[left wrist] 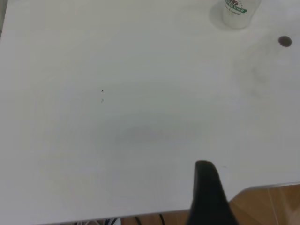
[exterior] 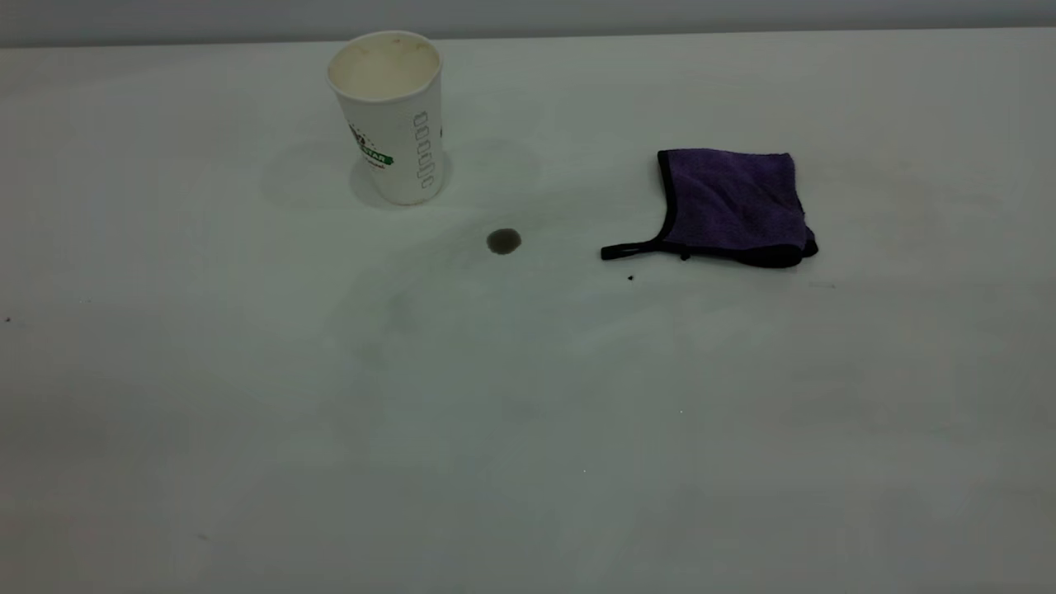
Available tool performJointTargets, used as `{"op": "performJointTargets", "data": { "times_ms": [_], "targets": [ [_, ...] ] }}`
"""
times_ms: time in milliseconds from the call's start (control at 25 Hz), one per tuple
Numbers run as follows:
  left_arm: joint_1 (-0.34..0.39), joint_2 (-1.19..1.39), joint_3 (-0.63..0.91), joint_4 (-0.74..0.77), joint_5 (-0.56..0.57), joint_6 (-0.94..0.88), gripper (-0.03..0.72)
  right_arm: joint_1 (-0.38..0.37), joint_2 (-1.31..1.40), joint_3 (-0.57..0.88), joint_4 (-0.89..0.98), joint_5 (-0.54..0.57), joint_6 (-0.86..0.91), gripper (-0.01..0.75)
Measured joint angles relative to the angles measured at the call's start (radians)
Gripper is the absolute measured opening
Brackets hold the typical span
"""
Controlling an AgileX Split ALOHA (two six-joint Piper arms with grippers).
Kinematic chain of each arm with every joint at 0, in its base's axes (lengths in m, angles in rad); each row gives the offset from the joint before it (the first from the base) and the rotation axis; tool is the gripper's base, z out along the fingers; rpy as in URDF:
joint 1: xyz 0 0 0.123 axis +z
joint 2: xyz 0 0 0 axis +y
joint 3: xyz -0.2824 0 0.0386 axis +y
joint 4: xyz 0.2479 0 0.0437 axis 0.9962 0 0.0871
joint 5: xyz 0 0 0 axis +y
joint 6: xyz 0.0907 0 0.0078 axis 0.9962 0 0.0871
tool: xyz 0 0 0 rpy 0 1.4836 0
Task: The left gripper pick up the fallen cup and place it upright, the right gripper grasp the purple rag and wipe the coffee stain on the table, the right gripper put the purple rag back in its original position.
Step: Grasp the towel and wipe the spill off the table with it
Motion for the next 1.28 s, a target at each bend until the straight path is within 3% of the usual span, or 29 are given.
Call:
{"op": "performJointTargets", "data": {
  "times_ms": [520,760,1040,1280],
  "targets": [
    [0.000,0.000,0.000,0.000,0.000,0.000,0.542,0.000,0.038,-0.041,-0.008,-0.015,-0.003,0.588],
    [0.000,0.000,0.000,0.000,0.000,0.000,0.542,0.000,0.483,-0.229,-0.065,-0.044,0.012,0.593],
    [0.000,0.000,0.000,0.000,0.000,0.000,0.542,0.000,1.026,-0.352,-0.005,-0.296,-0.020,0.604],
    [0.000,0.000,0.000,0.000,0.000,0.000,0.542,0.004,1.355,-0.361,0.141,-0.563,-0.207,0.713]
  ]
}}
